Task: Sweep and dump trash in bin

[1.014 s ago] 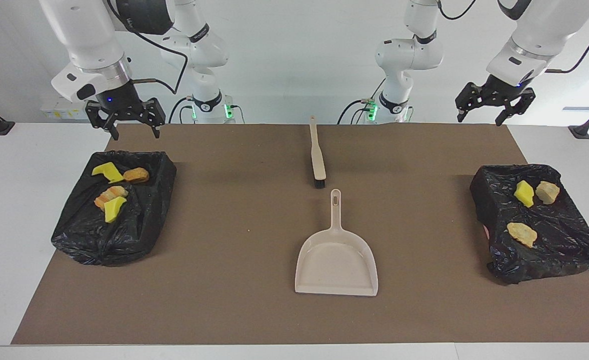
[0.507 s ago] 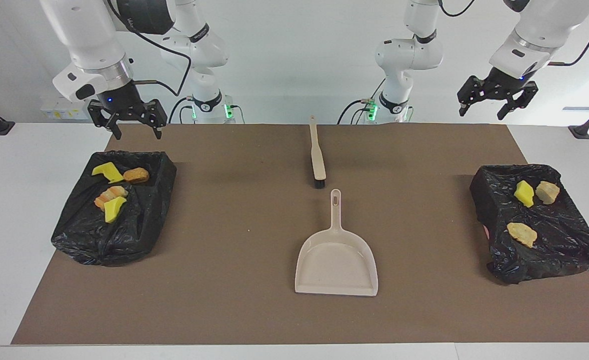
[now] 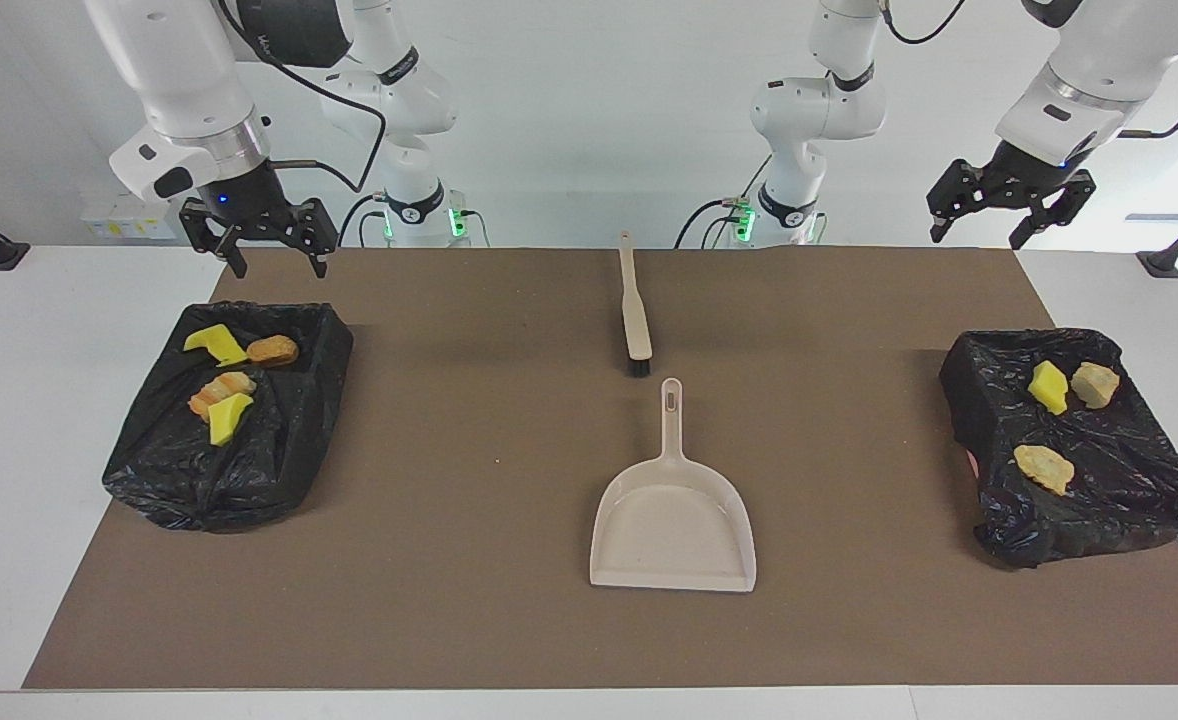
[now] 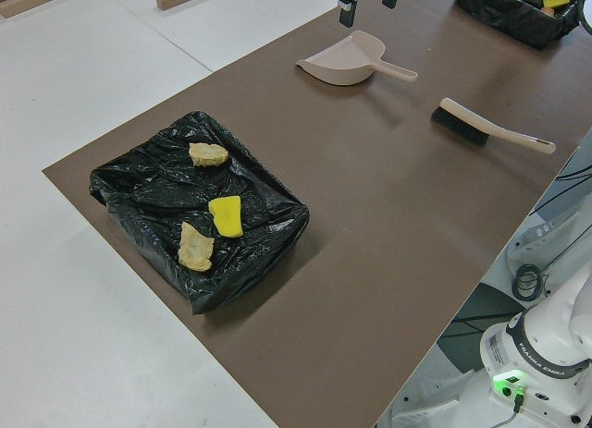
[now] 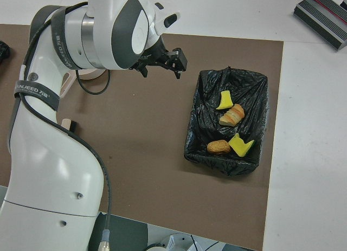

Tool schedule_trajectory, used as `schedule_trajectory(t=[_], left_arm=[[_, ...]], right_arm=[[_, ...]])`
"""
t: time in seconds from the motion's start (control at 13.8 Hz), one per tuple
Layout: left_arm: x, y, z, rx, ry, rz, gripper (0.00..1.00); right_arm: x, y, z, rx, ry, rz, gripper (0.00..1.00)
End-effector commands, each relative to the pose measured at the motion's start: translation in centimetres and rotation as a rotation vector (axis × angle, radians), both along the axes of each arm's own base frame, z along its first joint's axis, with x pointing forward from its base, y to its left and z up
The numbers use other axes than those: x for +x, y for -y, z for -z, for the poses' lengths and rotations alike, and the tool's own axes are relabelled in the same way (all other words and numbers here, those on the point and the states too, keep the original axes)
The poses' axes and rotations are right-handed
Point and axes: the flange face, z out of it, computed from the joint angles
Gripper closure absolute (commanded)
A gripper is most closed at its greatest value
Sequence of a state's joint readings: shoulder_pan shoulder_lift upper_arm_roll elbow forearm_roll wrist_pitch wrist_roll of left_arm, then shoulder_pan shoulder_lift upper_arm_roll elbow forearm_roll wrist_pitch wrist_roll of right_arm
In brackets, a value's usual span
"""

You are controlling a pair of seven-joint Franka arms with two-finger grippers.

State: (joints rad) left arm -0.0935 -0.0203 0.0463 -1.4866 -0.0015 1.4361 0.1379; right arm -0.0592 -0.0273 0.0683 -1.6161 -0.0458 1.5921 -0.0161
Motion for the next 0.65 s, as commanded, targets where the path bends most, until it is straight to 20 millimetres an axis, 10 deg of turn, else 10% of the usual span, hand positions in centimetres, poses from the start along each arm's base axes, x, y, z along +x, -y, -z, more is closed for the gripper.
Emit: schedule_trajectory(t=[0.0, 0.58], left_arm=[[0.64, -0.4, -0.36, -0.007, -0.005, 0.005, 0.0], [0.56, -0.24, -0.48, -0.007, -0.001, 0.009, 0.0]], right_arm=[[-0.74, -0.02, -0.05, 0.019, 0.003, 0.019, 0.0], [-0.84, -0.11, -0.08, 0.019, -0.001, 0.018, 0.0]])
